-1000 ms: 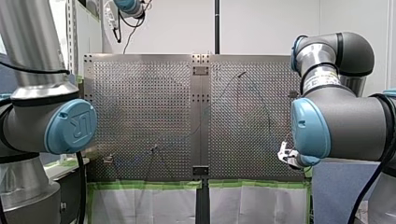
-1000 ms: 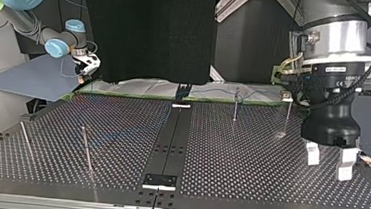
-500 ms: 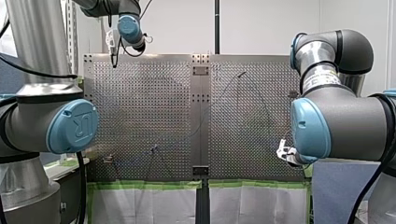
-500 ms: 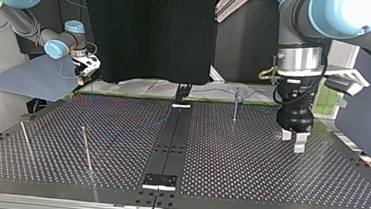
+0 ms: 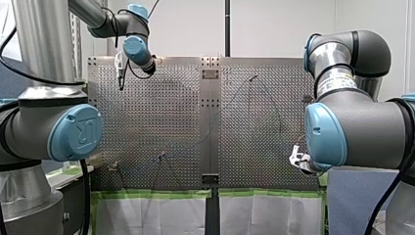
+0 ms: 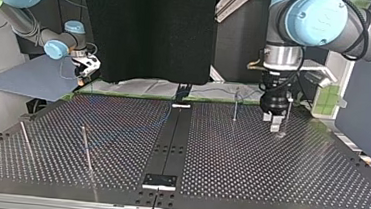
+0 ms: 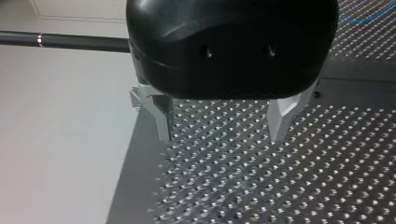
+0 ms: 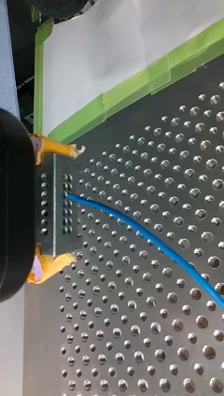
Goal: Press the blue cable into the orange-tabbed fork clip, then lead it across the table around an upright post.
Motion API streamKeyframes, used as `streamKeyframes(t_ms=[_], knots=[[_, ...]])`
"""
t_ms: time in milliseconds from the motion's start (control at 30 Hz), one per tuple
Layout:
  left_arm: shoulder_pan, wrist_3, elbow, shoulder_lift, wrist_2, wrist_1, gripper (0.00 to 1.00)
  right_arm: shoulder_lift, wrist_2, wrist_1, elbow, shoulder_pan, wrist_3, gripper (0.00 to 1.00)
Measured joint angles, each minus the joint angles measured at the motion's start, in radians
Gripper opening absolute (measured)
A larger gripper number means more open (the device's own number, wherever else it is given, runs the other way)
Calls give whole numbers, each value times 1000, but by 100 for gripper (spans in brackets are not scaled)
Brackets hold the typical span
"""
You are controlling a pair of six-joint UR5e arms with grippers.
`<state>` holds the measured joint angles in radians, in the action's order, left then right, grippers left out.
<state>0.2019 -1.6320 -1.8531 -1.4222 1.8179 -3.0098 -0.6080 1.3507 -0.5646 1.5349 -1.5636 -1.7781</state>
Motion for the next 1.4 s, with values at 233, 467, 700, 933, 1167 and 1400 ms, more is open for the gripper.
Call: streamKeyframes(t_ms=[233, 467, 700, 933, 1167, 1400], knots=[[-2, -4, -14, -2, -16, 13, 100, 0, 2, 0, 0, 0, 0, 0], [-5, -9, -19, -4, -33, 23, 100, 0, 4, 0, 0, 0, 0, 0], [8, 5, -21, -41, -58, 30, 100, 0, 4, 0, 0, 0, -2, 0], [-23, 19, -21, -110, -62, 48, 100, 0, 1, 0, 0, -1, -2, 0], [-20, -34, -26, -146, -50, 69, 100, 0, 2, -1, 0, -2, -2, 0], [8, -97, -69, -149, -45, 124, 100, 0, 4, 0, 0, -3, -1, 0]])
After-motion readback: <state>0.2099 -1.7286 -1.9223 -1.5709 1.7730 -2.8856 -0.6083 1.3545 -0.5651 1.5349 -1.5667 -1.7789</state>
